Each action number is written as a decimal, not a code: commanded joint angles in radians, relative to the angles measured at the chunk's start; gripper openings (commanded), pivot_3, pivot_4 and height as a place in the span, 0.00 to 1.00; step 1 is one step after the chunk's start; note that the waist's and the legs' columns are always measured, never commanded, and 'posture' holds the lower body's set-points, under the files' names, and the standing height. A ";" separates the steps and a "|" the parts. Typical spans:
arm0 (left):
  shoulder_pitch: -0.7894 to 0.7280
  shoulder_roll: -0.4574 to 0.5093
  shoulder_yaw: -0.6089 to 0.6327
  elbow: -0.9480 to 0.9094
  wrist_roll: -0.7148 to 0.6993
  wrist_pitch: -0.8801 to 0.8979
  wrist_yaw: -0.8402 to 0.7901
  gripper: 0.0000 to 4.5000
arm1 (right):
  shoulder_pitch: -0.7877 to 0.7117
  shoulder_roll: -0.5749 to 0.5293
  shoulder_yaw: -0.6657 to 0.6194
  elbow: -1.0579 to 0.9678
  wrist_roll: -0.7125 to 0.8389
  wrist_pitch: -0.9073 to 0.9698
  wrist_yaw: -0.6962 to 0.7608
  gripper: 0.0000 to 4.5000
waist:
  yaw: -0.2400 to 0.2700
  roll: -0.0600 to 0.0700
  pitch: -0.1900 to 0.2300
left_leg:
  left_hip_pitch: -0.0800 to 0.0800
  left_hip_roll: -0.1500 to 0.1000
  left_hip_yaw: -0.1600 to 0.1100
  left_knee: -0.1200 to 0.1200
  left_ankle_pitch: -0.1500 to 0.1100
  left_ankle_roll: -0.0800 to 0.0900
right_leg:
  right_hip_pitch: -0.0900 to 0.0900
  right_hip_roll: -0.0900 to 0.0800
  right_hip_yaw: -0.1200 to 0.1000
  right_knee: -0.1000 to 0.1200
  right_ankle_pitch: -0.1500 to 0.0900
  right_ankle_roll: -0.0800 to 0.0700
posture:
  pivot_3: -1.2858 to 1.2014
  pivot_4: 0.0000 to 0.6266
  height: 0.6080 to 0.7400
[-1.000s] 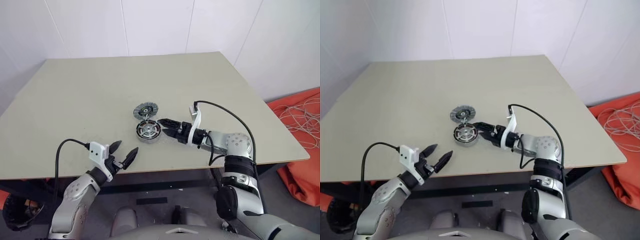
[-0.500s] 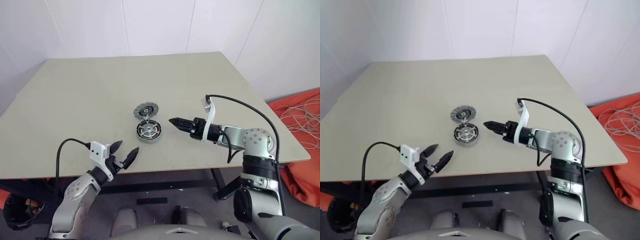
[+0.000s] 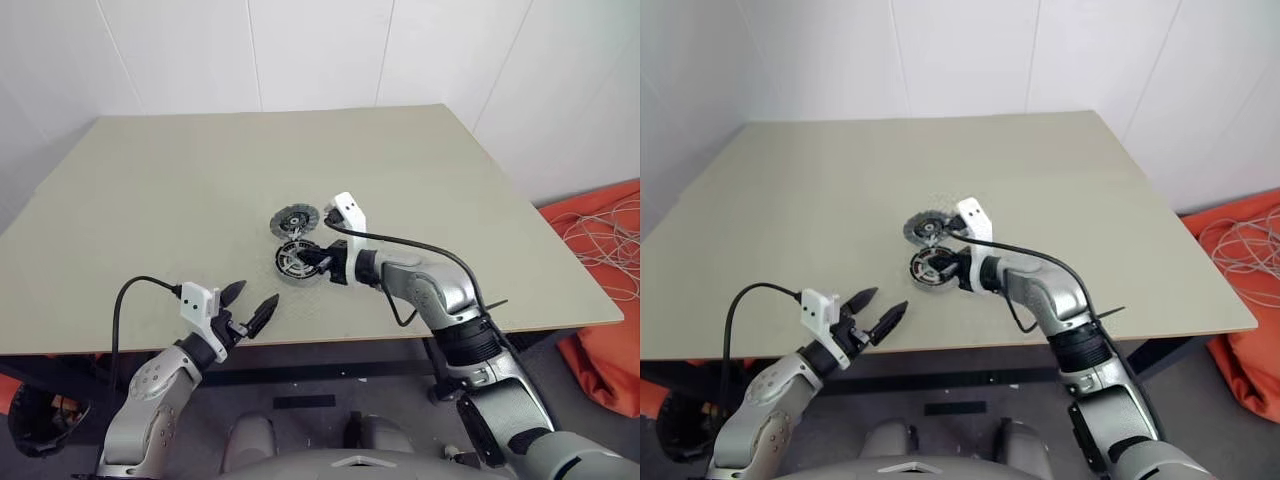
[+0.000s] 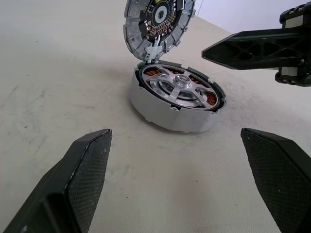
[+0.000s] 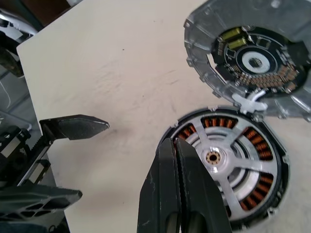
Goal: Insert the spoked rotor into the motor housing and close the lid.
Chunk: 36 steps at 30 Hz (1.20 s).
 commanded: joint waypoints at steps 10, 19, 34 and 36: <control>-0.001 -0.004 0.004 -0.031 -0.010 -0.015 -0.001 1.00 | -0.067 0.076 0.019 0.168 -0.138 -0.160 0.033 0.00 | -0.002 0.000 0.000 | 0.001 0.000 0.000 0.000 0.000 0.001 | 0.000 0.000 0.000 0.001 0.000 0.000 | 0.52 0.00 1.00; 0.002 -0.005 0.009 -0.018 -0.009 -0.026 -0.007 1.00 | -0.062 0.056 0.046 0.259 -0.213 -0.163 0.060 0.00 | -0.007 -0.001 0.000 | 0.001 0.000 0.000 0.000 0.000 0.001 | 0.001 0.000 0.000 0.001 0.000 0.000 | 0.52 0.00 1.00; 0.000 -0.009 0.004 -0.008 -0.009 -0.034 -0.009 1.00 | -0.099 -0.017 0.024 0.132 -0.199 -0.127 0.159 0.00 | -0.011 -0.002 -0.002 | 0.011 0.000 0.000 0.000 -0.002 0.003 | 0.011 0.000 0.000 0.001 0.000 0.000 | 0.52 0.00 1.00; -0.004 -0.011 0.001 -0.004 -0.007 -0.033 -0.008 1.00 | -0.118 -0.035 0.021 0.108 -0.193 -0.117 0.182 0.00 | -0.012 -0.002 -0.002 | 0.009 0.000 0.000 0.001 -0.002 0.003 | 0.009 0.000 0.000 0.001 0.000 0.000 | 0.52 0.00 1.00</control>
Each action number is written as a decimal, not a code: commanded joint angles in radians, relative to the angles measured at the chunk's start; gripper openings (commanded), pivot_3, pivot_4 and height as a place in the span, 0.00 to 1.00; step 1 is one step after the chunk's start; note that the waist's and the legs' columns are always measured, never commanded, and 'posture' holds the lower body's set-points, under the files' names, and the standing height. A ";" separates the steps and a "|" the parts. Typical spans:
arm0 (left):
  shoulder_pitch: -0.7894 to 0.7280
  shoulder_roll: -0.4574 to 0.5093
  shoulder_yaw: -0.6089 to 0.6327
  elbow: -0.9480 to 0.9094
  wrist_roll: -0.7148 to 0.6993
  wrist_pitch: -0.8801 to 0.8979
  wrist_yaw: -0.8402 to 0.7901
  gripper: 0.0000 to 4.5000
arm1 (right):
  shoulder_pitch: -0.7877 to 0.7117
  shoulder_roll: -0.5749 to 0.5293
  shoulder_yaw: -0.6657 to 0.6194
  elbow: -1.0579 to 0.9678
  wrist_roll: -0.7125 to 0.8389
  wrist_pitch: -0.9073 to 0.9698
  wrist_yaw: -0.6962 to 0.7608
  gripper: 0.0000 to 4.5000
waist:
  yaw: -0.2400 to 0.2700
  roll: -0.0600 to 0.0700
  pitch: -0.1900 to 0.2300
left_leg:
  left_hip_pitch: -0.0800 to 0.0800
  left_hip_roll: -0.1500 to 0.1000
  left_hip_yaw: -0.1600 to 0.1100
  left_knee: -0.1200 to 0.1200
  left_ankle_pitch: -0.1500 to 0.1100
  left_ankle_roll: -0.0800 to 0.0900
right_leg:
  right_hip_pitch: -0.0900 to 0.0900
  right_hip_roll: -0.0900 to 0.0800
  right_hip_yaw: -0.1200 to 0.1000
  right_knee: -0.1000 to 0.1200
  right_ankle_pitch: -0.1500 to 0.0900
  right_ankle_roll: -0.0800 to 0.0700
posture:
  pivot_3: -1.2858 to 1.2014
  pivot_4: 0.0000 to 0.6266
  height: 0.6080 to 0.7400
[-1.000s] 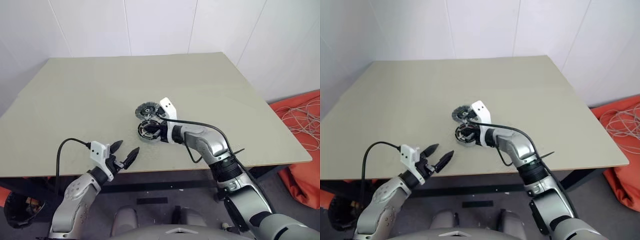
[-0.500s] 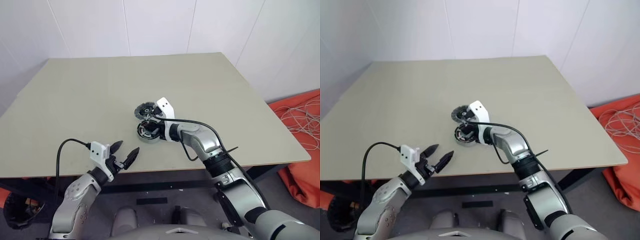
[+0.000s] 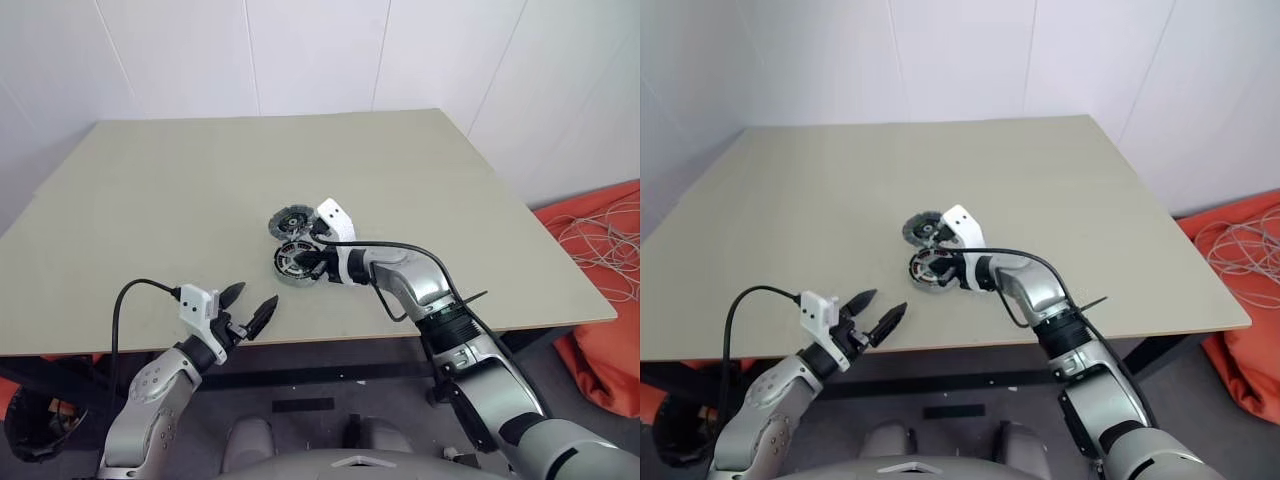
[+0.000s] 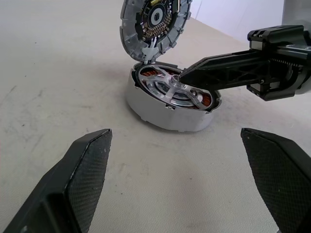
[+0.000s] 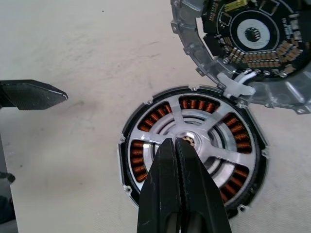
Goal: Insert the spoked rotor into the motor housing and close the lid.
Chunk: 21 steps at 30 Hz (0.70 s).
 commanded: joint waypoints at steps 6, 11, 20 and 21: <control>-0.025 -0.010 -0.004 -0.005 -0.003 -0.020 -0.008 1.00 | -0.089 -0.143 0.063 -0.184 0.002 0.023 0.212 0.29 | -0.005 0.000 0.000 | -0.006 0.000 0.000 0.000 0.000 0.001 | -0.004 0.000 0.000 0.000 0.000 -0.001 | 0.52 0.00 1.00; -0.022 -0.018 -0.003 -0.005 -0.002 -0.025 -0.006 1.00 | -0.113 -0.198 0.134 -0.189 -0.041 -0.011 0.302 0.68 | -0.007 0.000 0.000 | -0.006 0.000 0.000 0.001 0.000 0.001 | -0.005 0.000 0.000 0.000 0.000 -0.001 | 0.52 0.00 1.00; -0.014 -0.030 -0.001 0.000 -0.003 -0.035 -0.001 1.00 | -0.189 -0.252 0.300 -0.121 -0.190 -0.207 0.475 0.90 | -0.010 0.000 0.000 | -0.006 0.001 0.000 0.002 0.000 0.001 | -0.005 0.000 0.000 0.001 0.000 -0.001 | 0.52 0.00 1.00; -0.014 -0.031 -0.001 0.000 -0.002 -0.036 0.000 1.00 | -0.200 -0.244 0.305 -0.104 -0.200 -0.222 0.485 0.90 | -0.010 0.000 0.000 | -0.006 0.001 0.000 0.002 0.000 0.001 | -0.005 0.000 0.000 0.001 0.000 -0.001 | 0.52 0.00 1.00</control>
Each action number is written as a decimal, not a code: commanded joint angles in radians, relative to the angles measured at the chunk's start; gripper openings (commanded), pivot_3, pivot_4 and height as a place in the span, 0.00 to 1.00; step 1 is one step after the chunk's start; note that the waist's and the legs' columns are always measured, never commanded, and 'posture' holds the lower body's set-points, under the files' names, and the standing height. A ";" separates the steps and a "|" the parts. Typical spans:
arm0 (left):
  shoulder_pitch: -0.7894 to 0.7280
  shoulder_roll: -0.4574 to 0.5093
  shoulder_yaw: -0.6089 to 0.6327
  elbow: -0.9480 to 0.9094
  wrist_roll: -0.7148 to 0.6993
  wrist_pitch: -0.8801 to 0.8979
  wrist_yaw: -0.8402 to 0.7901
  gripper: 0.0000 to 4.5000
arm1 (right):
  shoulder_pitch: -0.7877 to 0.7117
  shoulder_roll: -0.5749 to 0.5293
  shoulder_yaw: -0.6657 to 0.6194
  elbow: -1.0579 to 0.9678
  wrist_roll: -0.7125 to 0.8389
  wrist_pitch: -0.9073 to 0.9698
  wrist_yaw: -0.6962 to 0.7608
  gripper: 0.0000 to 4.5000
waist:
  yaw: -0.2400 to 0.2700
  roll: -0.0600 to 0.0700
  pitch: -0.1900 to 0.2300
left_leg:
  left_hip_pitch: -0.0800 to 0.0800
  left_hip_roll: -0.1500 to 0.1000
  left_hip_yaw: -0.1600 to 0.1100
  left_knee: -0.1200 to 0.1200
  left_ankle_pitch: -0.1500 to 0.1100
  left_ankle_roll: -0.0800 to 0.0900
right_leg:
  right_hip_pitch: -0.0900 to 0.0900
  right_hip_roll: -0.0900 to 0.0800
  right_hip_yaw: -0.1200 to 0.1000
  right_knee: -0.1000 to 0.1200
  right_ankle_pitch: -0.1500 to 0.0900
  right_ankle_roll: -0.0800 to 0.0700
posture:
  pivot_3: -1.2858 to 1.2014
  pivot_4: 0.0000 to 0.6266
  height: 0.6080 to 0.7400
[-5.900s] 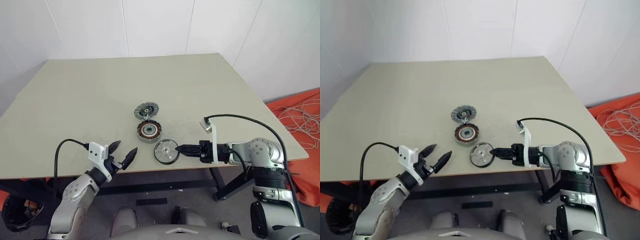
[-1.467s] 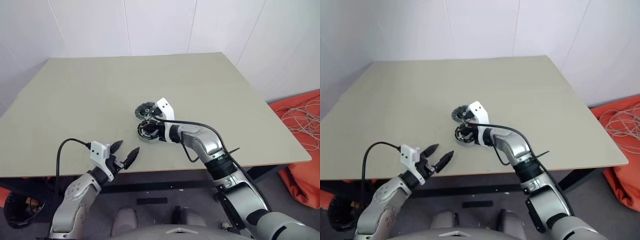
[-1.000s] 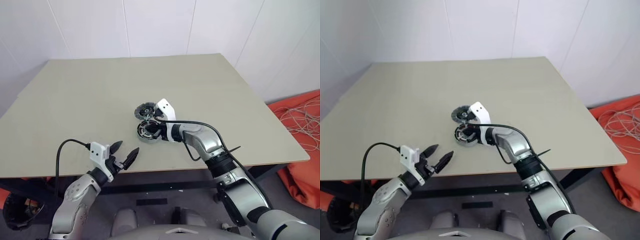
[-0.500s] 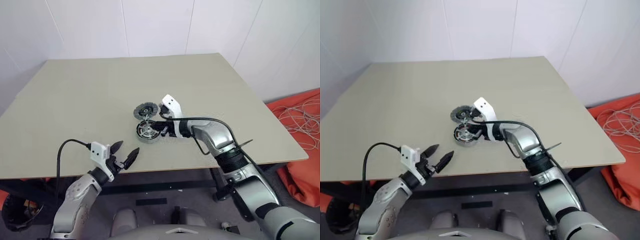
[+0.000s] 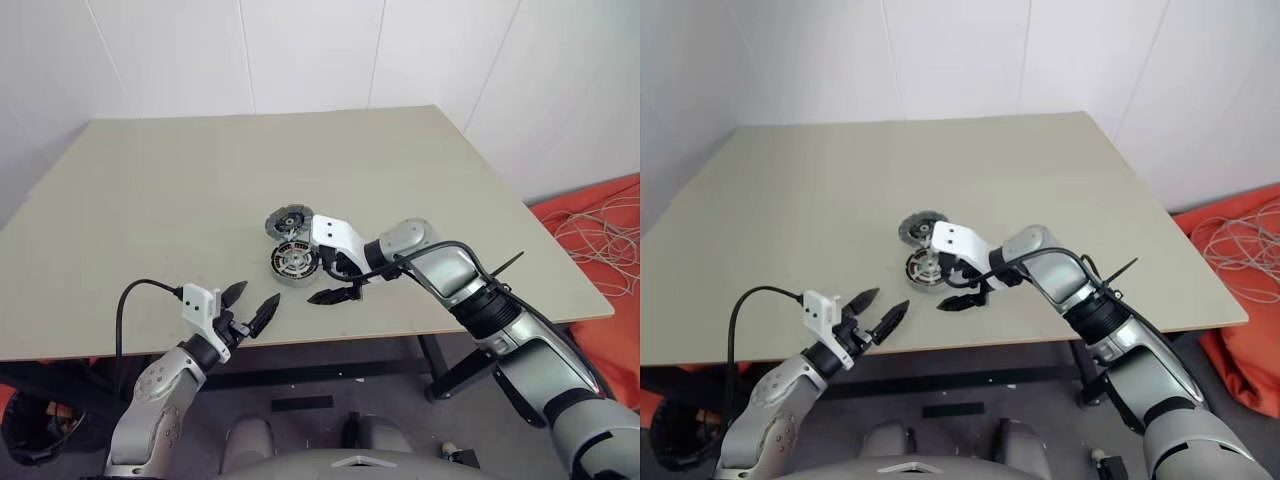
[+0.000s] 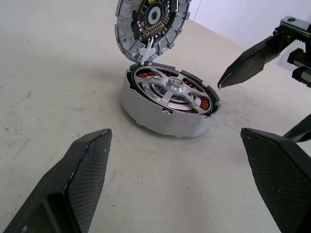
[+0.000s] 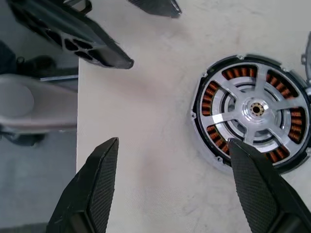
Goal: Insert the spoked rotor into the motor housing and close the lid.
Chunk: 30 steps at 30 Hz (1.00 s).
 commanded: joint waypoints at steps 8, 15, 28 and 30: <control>0.000 -0.017 0.002 -0.004 0.001 -0.042 0.001 1.00 | -0.098 0.074 0.038 0.151 -0.113 -0.160 0.070 0.90 | -0.001 0.000 0.000 | -0.001 0.000 0.000 0.000 0.000 0.000 | 0.000 0.000 0.000 0.000 0.002 -0.003 | 0.52 0.00 1.00; 0.004 -0.025 0.003 0.006 0.007 -0.057 0.002 1.00 | -0.114 0.109 0.032 0.238 -0.159 -0.213 0.088 0.90 | -0.002 0.000 0.000 | -0.001 0.000 0.000 0.000 0.000 0.001 | 0.000 0.000 0.000 0.000 0.003 -0.005 | 0.52 0.00 1.00; 0.007 -0.034 0.003 -0.009 0.005 -0.056 0.018 1.00 | -0.158 0.132 0.012 0.370 -0.217 -0.316 0.117 0.68 | -0.002 -0.001 0.000 | 0.000 0.000 0.000 0.001 0.000 0.001 | 0.000 0.000 0.000 0.001 0.003 -0.005 | 0.52 0.00 1.00; 0.008 -0.035 0.001 -0.020 0.004 -0.051 0.025 1.00 | -0.160 0.136 0.006 0.373 -0.220 -0.320 0.119 0.52 | -0.002 -0.001 0.000 | 0.000 0.000 0.000 0.001 0.000 0.001 | 0.000 0.000 0.000 0.001 0.003 -0.006 | 0.52 0.00 1.00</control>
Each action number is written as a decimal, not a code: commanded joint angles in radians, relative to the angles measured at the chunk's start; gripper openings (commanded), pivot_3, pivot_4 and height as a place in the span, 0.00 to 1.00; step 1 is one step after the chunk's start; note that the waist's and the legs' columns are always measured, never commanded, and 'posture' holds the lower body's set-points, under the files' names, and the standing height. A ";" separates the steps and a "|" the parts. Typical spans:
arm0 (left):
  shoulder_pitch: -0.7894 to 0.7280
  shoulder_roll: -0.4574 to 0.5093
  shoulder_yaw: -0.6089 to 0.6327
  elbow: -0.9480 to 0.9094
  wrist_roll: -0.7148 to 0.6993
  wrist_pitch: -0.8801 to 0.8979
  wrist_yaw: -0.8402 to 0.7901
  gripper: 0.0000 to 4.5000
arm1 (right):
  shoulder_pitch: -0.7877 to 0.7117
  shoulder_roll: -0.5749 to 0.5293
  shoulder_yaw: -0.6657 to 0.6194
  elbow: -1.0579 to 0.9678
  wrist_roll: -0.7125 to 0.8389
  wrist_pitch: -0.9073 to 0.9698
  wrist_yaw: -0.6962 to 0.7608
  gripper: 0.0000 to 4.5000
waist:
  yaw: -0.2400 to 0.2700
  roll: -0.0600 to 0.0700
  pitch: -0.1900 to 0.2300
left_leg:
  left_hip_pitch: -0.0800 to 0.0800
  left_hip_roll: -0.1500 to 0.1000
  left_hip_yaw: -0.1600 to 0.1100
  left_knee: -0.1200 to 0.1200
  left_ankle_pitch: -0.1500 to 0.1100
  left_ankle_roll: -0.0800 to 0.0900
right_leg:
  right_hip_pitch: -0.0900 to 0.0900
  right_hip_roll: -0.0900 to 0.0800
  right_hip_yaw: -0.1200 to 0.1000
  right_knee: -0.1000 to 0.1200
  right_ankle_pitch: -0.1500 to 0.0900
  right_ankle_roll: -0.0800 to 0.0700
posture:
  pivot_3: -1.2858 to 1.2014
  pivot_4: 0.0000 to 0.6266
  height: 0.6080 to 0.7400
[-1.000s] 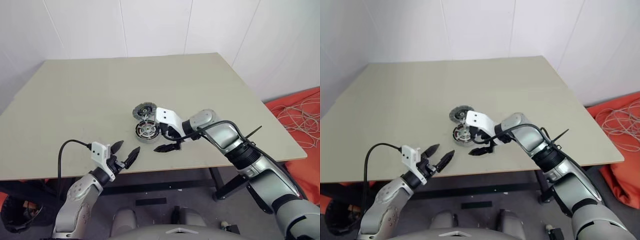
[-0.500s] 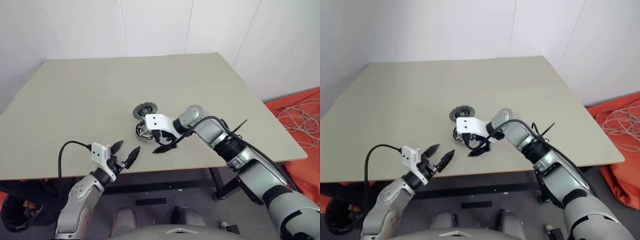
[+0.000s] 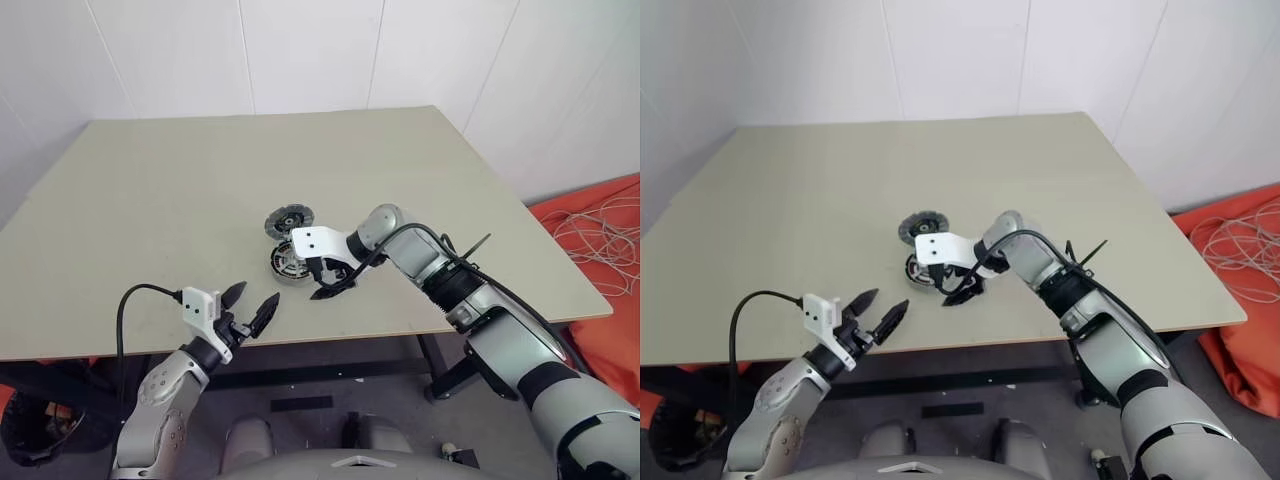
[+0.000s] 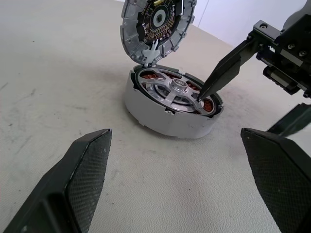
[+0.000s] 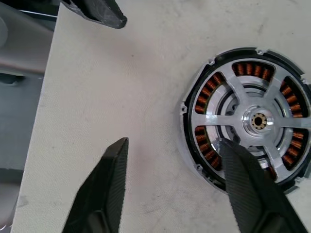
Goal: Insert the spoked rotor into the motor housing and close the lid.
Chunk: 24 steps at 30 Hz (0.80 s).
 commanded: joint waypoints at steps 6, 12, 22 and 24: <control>0.000 -0.001 -0.004 -0.085 -0.015 0.019 0.032 1.00 | -0.025 0.012 -0.037 -0.001 -0.010 -0.018 0.012 0.06 | 0.001 0.000 0.000 | -0.001 0.000 0.000 0.000 0.000 0.000 | 0.000 0.000 0.000 0.000 0.001 -0.001 | 0.52 0.00 1.00; 0.006 0.001 -0.010 -0.140 -0.024 0.059 0.055 1.00 | -0.025 0.022 -0.063 -0.022 0.005 0.026 0.021 0.00 | 0.000 0.000 0.000 | -0.002 0.000 0.000 0.000 0.000 0.001 | -0.001 0.000 0.000 0.000 0.001 -0.002 | 0.52 0.00 1.00; 0.027 0.006 -0.022 -0.201 -0.035 0.096 0.078 1.00 | -0.009 -0.005 -0.102 -0.155 0.025 0.197 0.027 0.00 | 0.001 -0.001 0.001 | -0.003 0.000 0.000 0.000 0.000 0.001 | -0.002 0.000 0.000 0.000 0.001 -0.002 | 0.52 0.00 1.00; 0.030 0.007 -0.025 -0.206 -0.036 0.100 0.078 1.00 | -0.011 -0.029 -0.112 -0.180 0.019 0.223 0.018 0.00 | 0.002 -0.001 0.001 | -0.003 0.000 0.000 0.000 0.000 0.001 | -0.002 0.000 0.000 0.000 0.001 -0.002 | 0.52 0.00 1.00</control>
